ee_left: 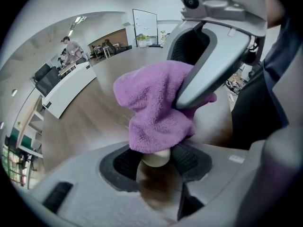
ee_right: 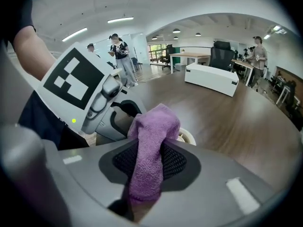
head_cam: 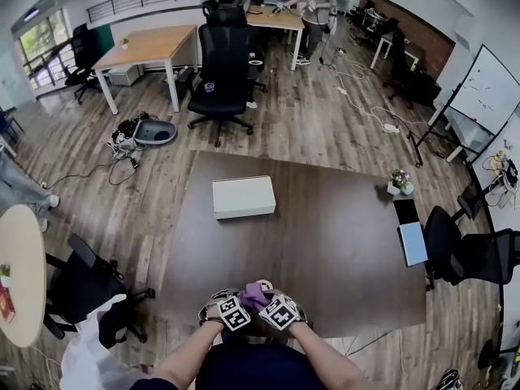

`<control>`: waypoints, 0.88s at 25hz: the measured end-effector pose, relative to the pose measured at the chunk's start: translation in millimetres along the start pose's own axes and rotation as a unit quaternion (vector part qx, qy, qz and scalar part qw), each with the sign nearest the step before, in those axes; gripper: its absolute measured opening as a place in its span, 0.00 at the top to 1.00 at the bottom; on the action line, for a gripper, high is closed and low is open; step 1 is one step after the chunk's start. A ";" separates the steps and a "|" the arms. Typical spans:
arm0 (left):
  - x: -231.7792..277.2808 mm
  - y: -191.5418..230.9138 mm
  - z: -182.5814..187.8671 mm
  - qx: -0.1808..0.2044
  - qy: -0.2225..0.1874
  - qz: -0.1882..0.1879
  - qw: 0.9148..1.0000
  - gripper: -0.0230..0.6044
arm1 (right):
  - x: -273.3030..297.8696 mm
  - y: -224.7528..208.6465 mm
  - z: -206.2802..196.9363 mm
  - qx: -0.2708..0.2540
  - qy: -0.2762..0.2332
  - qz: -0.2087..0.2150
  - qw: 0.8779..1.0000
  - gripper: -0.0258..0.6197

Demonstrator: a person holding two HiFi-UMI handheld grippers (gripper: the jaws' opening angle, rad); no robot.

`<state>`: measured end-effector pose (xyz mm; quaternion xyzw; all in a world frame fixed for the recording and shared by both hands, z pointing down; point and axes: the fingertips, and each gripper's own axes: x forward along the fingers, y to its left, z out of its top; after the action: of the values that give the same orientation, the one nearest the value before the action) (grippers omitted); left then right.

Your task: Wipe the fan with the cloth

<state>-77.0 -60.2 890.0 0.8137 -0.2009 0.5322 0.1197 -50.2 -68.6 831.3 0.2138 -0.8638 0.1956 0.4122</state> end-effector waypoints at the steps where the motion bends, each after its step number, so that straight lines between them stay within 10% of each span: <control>1: -0.3 -0.8 0.5 0.000 0.000 0.000 1.000 0.66 | 0.4 -1.4 -1.4 0.000 0.004 -0.001 1.000 0.77; 22: -0.3 0.9 -1.0 -0.010 -0.004 -0.006 1.000 0.66 | -34.0 -69.8 -16.4 0.077 0.008 -0.134 0.988 0.77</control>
<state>-78.3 -60.6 890.1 0.8159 -0.2018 0.5259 0.1306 16.4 -111.2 825.1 0.3569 -0.8064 0.2062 0.4241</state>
